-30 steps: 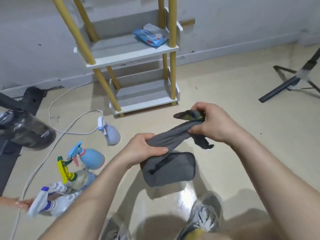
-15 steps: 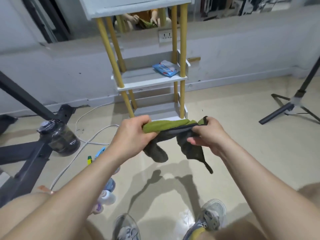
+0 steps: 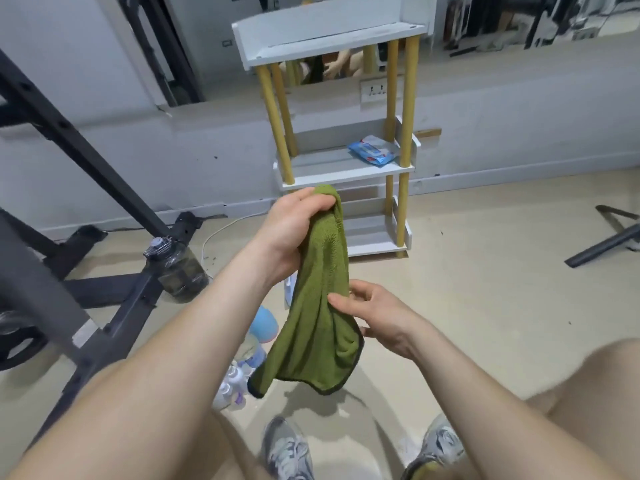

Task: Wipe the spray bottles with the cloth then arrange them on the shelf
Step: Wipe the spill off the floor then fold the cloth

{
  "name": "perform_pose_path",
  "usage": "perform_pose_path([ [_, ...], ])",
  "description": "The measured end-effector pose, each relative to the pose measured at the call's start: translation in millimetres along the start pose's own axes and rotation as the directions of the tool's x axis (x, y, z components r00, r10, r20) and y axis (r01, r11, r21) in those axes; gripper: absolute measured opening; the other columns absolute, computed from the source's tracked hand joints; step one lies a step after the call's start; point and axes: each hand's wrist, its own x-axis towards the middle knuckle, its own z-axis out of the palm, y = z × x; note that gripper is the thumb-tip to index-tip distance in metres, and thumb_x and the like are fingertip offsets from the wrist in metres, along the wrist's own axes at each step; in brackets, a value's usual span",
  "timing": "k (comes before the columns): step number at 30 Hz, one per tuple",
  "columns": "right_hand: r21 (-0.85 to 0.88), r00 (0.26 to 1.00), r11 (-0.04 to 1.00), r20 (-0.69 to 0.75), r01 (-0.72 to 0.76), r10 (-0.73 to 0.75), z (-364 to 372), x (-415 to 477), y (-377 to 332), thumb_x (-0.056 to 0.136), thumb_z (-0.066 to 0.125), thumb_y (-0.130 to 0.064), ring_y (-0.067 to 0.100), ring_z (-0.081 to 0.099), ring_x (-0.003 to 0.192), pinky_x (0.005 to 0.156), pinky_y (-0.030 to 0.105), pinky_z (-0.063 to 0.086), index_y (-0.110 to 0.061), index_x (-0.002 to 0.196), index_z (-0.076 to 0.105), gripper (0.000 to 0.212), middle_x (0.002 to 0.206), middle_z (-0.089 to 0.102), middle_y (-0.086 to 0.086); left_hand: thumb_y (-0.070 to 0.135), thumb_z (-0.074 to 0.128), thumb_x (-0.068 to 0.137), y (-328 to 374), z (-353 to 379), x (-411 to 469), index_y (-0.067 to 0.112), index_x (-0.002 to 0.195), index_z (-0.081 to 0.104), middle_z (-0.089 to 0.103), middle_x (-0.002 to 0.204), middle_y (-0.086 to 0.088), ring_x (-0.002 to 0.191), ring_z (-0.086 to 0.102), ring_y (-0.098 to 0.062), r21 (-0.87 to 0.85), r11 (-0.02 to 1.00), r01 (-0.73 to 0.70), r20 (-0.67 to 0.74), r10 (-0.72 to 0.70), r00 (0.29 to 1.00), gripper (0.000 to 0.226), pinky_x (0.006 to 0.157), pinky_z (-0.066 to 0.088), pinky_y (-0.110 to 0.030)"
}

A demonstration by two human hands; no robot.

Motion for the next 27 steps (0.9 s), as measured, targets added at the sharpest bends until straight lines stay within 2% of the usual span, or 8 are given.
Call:
perform_pose_path([
  [5,-0.437,1.0,0.899,0.017,0.021,-0.015,1.7,9.6,-15.3,0.077,0.081,-0.006,0.025,0.073,0.089,0.082,0.039,0.06,-0.011,0.103,0.072,0.028,0.096,0.076,0.006,0.011,0.061,0.087,24.5,-48.6,-10.1,0.006,0.098,0.06,0.06,0.088,-0.015,0.08,0.061,-0.028,-0.26,0.963,-0.073,-0.098,0.049,0.994,0.012,0.077,0.055,-0.038],
  [10,-0.771,0.995,0.637,-0.058,0.011,-0.087,-28.1,11.6,-71.9,0.077,0.081,-0.023,0.021,0.07,0.085,0.082,0.036,0.056,-0.015,0.082,0.075,0.011,0.087,0.076,0.003,0.008,0.074,0.082,25.9,-114.7,-21.5,0.021,0.115,0.049,0.069,0.091,-0.008,0.075,0.065,-0.021,0.257,0.965,-0.052,-0.49,0.176,0.854,0.043,0.068,0.051,-0.034],
  [16,-0.623,0.999,0.782,-0.044,-0.021,-0.008,-42.0,27.2,-123.1,0.085,0.073,-0.01,0.022,0.068,0.087,0.077,0.031,0.053,-0.007,0.096,0.074,0.012,0.095,0.076,0.011,0.016,0.085,0.07,9.4,-170.6,-37.7,0.029,0.101,0.077,0.074,0.096,-0.016,0.086,0.067,-0.029,0.613,0.779,0.132,-0.105,-0.085,0.991,0.035,0.095,0.051,-0.04],
  [19,-0.929,0.985,0.365,-0.011,0.053,-0.171,-37.4,62.9,-137.0,0.086,0.063,-0.007,0.022,0.063,0.085,0.066,0.026,0.049,-0.016,0.104,0.073,0.023,0.087,0.068,0.001,0.029,0.087,0.071,-1.7,-179.4,-22.5,0.03,0.086,0.077,0.072,0.074,0.009,0.074,0.066,-0.009,0.958,0.253,0.131,-0.106,-0.111,0.988,0.019,0.067,0.05,-0.02],
  [21,-0.996,0.963,-0.002,0.088,0.091,-0.254,-32.5,74.1,-139.9,0.085,0.056,-0.009,0.026,0.062,0.096,0.075,0.031,0.052,-0.024,0.112,0.071,0.035,0.093,0.062,-0.003,0.036,0.081,0.077,-5.4,-180.3,-18.5,0.027,0.071,0.071,0.064,0.068,0.009,0.068,0.059,-0.008,0.988,0.095,0.12,-0.125,0.053,0.991,0.014,0.055,0.038,-0.024],
  [22,-0.991,0.955,-0.088,0.119,0.099,-0.271,-31.2,76.5,-139.7,0.084,0.054,-0.01,0.027,0.061,0.1,0.079,0.035,0.053,-0.026,0.112,0.071,0.036,0.094,0.06,-0.003,0.034,0.076,0.081,-8.4,-183.0,-17.3,0.023,0.069,0.069,0.061,0.07,0.004,0.067,0.057,-0.014,0.979,0.166,0.118,-0.138,0.116,0.984,0.018,0.055,0.036,-0.027],
  [24,-0.99,0.951,-0.091,0.134,0.112,-0.279,-35.7,92.7,-140.3,0.087,0.053,-0.011,0.026,0.061,0.097,0.076,0.033,0.05,-0.026,0.104,0.071,0.03,0.094,0.062,-0.001,0.023,0.065,0.092,-13.2,-191.7,-4.3,0.008,0.08,0.067,0.061,0.076,-0.008,0.065,0.054,-0.022,0.736,0.663,0.135,-0.275,0.111,0.955,0.019,0.054,0.038,-0.026],
  [27,-0.944,0.975,0.309,0.053,0.119,-0.215,-36.7,117.3,-132.6,0.088,0.054,-0.006,0.018,0.055,0.073,0.066,0.029,0.043,-0.02,0.076,0.066,0.022,0.073,0.06,-0.002,0.01,0.05,0.099,-21.2,-192.0,19.0,0.008,0.097,0.062,0.068,0.081,-0.008,0.066,0.065,-0.019,0.221,0.963,0.152,-0.344,-0.069,0.937,0.012,0.061,0.054,-0.031],
])
